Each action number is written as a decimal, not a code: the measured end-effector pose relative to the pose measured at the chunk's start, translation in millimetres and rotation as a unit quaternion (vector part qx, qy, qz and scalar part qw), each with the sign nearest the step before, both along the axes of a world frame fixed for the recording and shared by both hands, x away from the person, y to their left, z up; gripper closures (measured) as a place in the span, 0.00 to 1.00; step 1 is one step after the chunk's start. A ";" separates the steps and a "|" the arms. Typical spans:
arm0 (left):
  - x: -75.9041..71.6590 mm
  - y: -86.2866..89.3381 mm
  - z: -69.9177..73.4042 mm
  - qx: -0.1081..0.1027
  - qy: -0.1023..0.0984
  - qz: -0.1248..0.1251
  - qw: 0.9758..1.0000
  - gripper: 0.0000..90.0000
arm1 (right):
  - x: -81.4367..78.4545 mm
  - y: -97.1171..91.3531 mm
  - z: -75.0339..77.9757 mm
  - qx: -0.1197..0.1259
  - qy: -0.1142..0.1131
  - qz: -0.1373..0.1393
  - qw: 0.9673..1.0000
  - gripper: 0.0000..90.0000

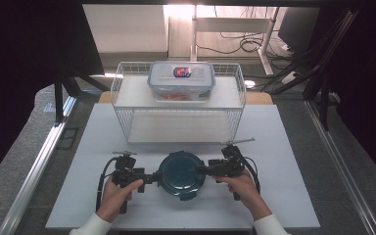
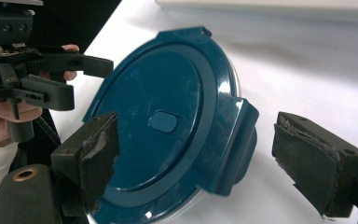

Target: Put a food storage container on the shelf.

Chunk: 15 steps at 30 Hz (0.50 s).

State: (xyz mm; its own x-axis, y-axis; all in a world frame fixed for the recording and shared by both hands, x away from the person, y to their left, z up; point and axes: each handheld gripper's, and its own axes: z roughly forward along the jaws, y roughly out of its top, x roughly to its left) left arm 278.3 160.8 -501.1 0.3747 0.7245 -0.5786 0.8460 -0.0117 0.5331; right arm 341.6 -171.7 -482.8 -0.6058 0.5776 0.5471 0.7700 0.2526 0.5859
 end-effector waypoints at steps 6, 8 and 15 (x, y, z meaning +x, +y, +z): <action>0.5 -6.4 -8.6 -0.021 0.021 -0.007 1.000 0.09 | 8.6 7.8 -14.2 0.011 0.033 0.008 0.999 0.16; 0.7 -7.5 -11.2 -0.028 0.027 -0.005 0.999 0.10 | 9.6 9.1 -17.1 0.012 0.041 0.013 0.999 0.16; 0.4 -11.6 -17.8 -0.057 0.040 -0.008 0.998 0.20 | 14.4 11.4 -27.0 0.020 0.075 0.019 0.997 0.21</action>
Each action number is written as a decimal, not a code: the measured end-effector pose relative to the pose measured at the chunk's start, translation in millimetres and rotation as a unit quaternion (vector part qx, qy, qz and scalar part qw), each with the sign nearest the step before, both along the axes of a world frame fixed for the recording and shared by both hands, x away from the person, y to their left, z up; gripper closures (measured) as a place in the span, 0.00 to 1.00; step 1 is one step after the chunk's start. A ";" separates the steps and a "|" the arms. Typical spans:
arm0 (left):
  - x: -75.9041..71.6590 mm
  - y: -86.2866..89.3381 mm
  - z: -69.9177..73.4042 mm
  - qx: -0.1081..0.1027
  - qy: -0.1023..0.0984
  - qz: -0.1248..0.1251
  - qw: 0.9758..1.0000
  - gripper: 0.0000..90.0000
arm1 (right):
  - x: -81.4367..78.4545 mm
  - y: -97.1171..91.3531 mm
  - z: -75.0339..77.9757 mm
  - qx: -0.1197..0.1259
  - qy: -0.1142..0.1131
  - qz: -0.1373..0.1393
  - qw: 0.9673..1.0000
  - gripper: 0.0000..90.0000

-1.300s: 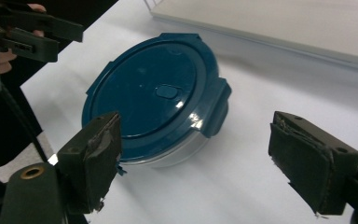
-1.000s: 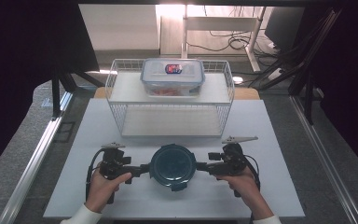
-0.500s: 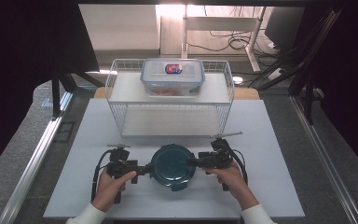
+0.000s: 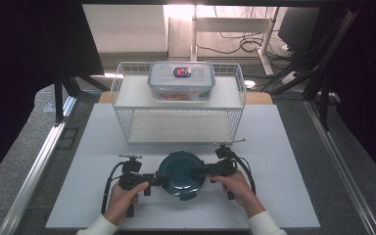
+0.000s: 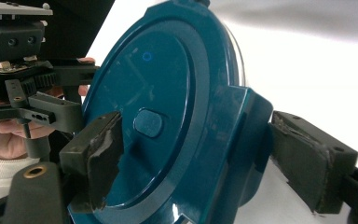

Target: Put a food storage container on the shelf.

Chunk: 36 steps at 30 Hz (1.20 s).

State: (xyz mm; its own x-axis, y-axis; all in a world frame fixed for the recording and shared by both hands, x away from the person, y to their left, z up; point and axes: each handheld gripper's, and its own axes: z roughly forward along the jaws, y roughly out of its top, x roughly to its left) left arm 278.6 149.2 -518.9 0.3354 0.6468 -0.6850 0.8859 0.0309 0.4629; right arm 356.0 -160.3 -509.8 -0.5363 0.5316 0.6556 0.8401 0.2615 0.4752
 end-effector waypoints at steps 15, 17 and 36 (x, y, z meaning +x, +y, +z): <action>-0.6 -1.0 -3.6 -0.052 0.028 0.005 0.998 0.38 | 1.8 -4.4 0.2 0.012 0.029 -0.014 0.999 0.33; -1.3 -1.2 -2.6 -0.053 0.029 0.007 0.998 0.39 | 1.0 -4.6 1.8 0.011 0.029 -0.016 0.999 0.35; -9.6 1.9 17.1 -0.037 -0.020 0.030 0.999 0.46 | -15.1 0.6 26.3 -0.008 -0.024 -0.018 1.000 0.41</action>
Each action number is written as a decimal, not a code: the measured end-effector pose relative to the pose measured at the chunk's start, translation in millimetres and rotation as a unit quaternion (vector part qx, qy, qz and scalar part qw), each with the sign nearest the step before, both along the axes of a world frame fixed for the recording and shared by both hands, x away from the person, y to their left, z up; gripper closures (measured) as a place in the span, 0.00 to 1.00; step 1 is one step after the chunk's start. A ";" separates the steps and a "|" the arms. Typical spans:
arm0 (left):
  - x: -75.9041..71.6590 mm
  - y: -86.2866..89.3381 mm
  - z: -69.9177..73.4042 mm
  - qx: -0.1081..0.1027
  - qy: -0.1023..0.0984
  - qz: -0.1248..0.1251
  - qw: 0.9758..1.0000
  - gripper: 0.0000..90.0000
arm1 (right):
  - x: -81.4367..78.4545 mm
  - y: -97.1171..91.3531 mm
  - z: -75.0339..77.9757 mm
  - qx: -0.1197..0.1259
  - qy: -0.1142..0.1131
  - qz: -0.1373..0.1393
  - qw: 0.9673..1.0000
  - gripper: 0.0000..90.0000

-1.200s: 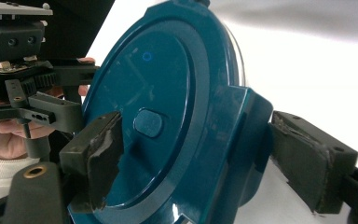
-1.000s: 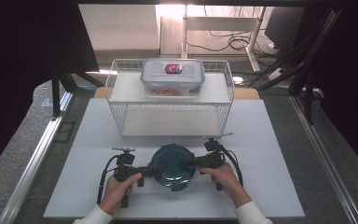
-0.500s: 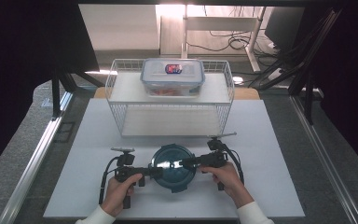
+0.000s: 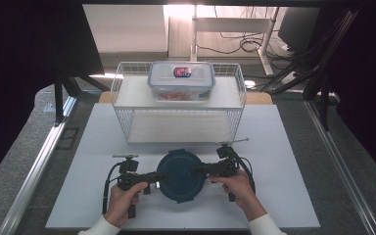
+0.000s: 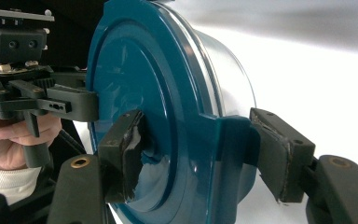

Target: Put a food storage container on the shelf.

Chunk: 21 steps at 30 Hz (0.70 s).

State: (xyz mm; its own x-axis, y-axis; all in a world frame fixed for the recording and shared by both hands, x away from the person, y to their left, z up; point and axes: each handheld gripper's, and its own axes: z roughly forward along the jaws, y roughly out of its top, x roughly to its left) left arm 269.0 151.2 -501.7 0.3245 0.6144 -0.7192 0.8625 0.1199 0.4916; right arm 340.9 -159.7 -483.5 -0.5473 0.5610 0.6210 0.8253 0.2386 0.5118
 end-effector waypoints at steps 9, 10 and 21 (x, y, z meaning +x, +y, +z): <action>0.7 0.2 16.5 -0.002 -0.023 -0.015 1.000 0.48 | -5.5 -2.7 18.2 0.008 -0.035 -0.009 0.999 0.41; 1.9 0.0 22.1 -0.002 -0.030 -0.017 0.999 0.48 | -6.5 -3.1 24.9 0.009 -0.045 -0.010 0.999 0.41; 13.8 -1.8 58.7 -0.004 -0.061 -0.028 0.998 0.48 | -2.8 -6.9 65.5 0.010 -0.079 -0.020 0.997 0.41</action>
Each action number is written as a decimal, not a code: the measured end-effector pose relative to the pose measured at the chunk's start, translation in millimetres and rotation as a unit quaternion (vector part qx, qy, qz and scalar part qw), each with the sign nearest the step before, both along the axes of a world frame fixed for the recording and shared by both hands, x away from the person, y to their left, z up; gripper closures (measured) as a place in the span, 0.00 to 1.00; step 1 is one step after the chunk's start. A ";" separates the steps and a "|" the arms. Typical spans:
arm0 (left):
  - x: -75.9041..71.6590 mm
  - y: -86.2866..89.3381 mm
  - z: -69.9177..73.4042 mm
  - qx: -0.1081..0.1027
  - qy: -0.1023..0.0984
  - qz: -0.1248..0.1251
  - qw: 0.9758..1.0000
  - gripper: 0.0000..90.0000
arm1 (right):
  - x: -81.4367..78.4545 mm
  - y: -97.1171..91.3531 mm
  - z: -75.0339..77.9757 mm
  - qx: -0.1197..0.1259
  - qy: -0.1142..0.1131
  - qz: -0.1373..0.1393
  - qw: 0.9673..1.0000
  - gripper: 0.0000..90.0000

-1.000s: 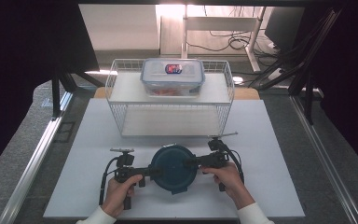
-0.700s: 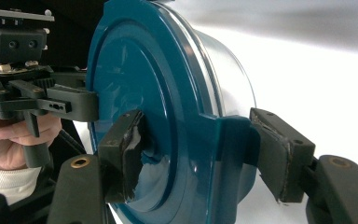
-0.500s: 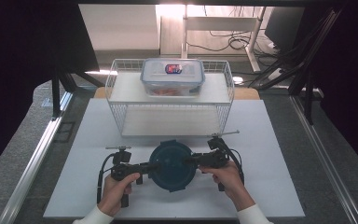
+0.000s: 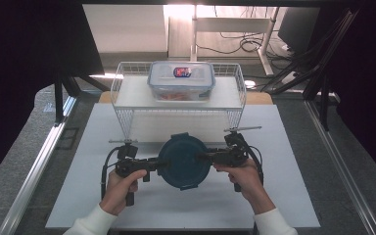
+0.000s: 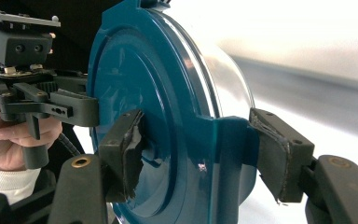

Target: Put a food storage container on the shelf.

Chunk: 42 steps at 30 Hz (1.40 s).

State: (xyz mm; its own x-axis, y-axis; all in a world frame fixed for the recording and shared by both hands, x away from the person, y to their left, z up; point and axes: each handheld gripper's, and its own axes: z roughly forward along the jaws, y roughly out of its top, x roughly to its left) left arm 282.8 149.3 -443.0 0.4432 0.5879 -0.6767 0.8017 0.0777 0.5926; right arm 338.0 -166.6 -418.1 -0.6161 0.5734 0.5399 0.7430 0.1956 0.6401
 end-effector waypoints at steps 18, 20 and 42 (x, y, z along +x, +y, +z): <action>14.3 8.0 49.2 -0.008 -0.038 -0.010 0.999 0.50 | 8.8 3.2 53.9 0.011 -0.037 -0.008 0.999 0.41; 16.4 8.9 55.8 -0.007 -0.042 -0.009 0.999 0.50 | 11.3 4.2 60.3 0.013 -0.040 -0.009 0.999 0.41; 47.8 20.0 115.3 -0.007 -0.071 -0.016 0.997 0.51 | 41.5 13.0 119.7 0.024 -0.068 -0.012 0.997 0.41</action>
State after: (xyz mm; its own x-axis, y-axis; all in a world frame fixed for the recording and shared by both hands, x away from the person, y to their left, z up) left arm 330.5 169.3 -327.7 0.5530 0.5631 -0.6140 0.7125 0.0624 0.6989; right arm 379.5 -153.6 -298.4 -0.6712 0.5648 0.4800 0.6534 0.1450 0.7430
